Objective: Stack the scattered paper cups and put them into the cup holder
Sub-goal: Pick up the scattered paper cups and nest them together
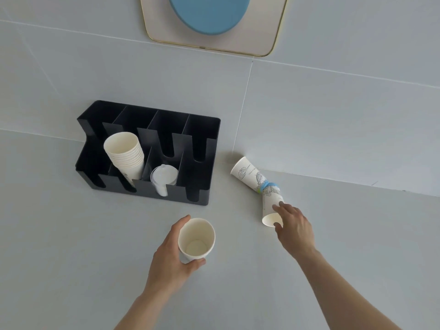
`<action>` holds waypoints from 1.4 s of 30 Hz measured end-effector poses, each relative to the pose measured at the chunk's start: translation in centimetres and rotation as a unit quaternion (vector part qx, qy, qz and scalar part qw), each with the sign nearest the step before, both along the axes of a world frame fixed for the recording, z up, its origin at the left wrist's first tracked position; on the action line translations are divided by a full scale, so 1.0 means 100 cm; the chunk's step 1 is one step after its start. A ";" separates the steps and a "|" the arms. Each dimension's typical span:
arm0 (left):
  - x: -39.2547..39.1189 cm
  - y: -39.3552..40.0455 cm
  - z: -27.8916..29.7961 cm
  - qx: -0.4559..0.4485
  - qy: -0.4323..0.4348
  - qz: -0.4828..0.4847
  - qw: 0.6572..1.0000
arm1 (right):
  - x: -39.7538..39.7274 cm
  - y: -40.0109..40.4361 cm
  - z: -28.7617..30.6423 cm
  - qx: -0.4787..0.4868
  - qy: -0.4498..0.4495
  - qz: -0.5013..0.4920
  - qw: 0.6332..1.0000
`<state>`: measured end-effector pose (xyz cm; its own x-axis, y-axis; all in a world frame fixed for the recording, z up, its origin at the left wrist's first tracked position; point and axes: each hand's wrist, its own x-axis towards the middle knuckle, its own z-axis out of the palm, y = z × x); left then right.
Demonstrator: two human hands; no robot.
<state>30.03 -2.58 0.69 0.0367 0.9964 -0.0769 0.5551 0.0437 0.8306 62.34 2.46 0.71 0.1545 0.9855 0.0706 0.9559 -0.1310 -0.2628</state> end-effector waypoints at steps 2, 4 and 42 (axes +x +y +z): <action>0.001 0.001 0.000 -0.002 0.004 -0.004 1.000 | 0.007 0.005 -0.005 -0.016 -0.001 -0.007 1.000; 0.001 0.003 0.000 -0.004 0.009 -0.007 1.000 | 0.009 0.011 -0.010 -0.018 -0.002 -0.009 1.000; -0.003 0.008 0.007 -0.005 -0.008 -0.041 0.999 | -0.135 -0.024 0.049 -0.079 0.175 0.238 0.952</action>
